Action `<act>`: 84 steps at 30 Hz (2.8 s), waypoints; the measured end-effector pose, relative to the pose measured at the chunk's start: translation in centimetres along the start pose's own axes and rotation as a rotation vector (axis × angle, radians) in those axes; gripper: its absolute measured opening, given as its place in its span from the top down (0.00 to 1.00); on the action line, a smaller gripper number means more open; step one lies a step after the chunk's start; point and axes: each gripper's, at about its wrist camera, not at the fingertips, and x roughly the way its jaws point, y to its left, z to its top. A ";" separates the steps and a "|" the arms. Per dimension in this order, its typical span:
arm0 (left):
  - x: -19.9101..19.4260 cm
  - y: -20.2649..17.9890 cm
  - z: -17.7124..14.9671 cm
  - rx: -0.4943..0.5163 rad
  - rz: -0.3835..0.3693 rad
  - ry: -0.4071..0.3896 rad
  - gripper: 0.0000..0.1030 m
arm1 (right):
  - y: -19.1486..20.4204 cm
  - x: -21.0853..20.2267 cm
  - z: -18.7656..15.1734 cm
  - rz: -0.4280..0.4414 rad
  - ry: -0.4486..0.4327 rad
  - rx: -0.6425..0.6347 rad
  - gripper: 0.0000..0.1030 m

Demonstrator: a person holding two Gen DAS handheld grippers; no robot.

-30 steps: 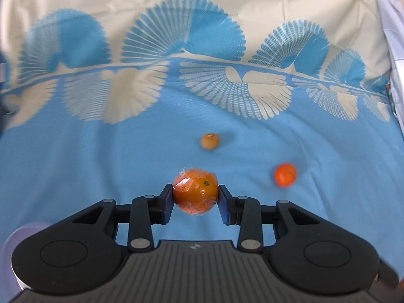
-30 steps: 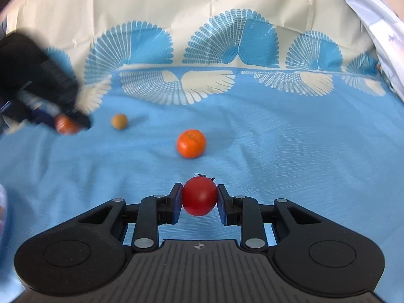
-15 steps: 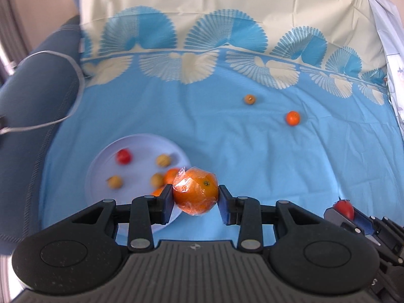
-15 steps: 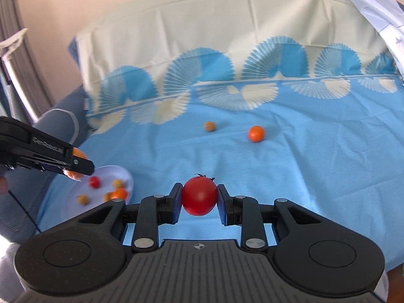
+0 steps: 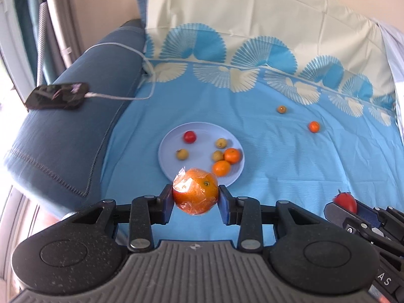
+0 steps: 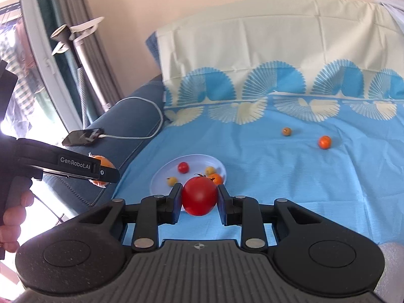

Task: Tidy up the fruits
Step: 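Carry the red tomato and wrapped mandarin toward the plate with both tools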

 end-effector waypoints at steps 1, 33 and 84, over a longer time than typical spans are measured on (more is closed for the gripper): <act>-0.4 0.5 -0.3 -0.009 -0.002 -0.002 0.61 | 0.6 -0.2 0.0 0.003 -0.001 -0.014 0.71; -3.3 2.9 -2.7 -0.043 -0.025 -0.026 0.61 | 4.1 -0.8 -0.1 -0.033 0.026 -0.038 0.71; 23.1 3.0 6.8 -0.038 0.004 0.178 0.61 | 0.7 24.4 2.9 -0.020 0.255 -0.047 0.71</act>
